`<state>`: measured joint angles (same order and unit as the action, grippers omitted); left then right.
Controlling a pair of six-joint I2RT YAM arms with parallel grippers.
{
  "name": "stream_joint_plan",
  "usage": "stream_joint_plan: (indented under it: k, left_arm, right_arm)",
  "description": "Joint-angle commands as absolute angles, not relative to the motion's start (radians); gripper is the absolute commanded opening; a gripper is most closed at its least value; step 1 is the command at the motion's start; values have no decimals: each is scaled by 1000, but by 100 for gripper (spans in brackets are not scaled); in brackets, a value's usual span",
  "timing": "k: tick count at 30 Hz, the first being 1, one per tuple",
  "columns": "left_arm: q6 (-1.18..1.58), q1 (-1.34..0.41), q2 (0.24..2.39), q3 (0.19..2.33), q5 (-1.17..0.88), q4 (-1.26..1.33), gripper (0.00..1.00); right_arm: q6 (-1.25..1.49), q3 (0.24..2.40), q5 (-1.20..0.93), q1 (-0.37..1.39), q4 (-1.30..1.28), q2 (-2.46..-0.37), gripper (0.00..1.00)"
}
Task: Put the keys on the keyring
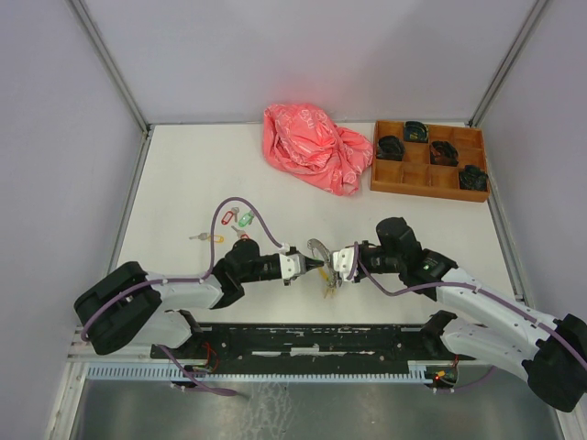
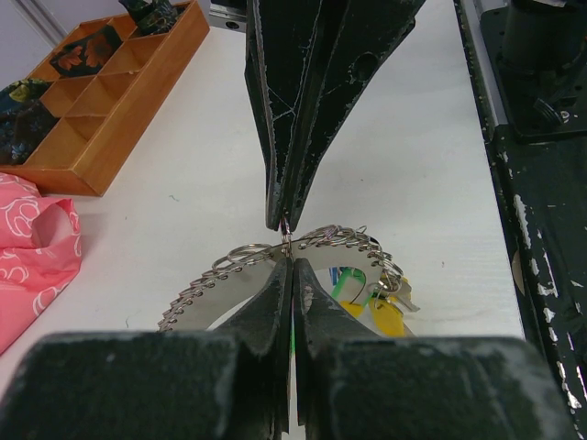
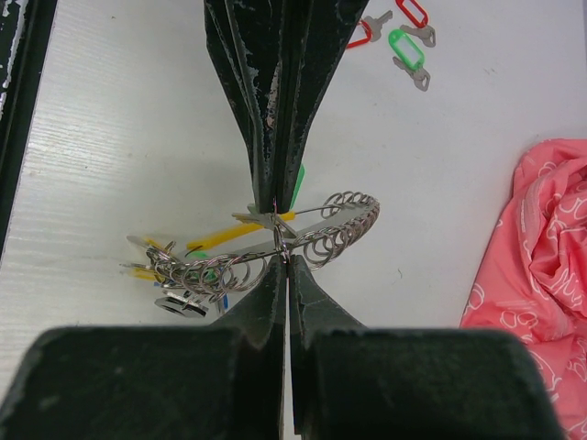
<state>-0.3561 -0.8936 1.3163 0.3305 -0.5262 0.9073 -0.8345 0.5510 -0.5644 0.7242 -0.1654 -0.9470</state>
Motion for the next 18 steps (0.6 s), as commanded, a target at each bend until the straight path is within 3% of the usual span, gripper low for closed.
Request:
stream_joint_plan:
  k: [1, 18]
  left_arm:
    - [-330, -897, 1329, 368, -525, 951, 3]
    - [-325, -897, 1318, 358, -491, 951, 3]
  right_arm:
    - [-821, 565, -586, 721, -103, -922, 1]
    - [-824, 564, -571, 721, -109, -921, 1]
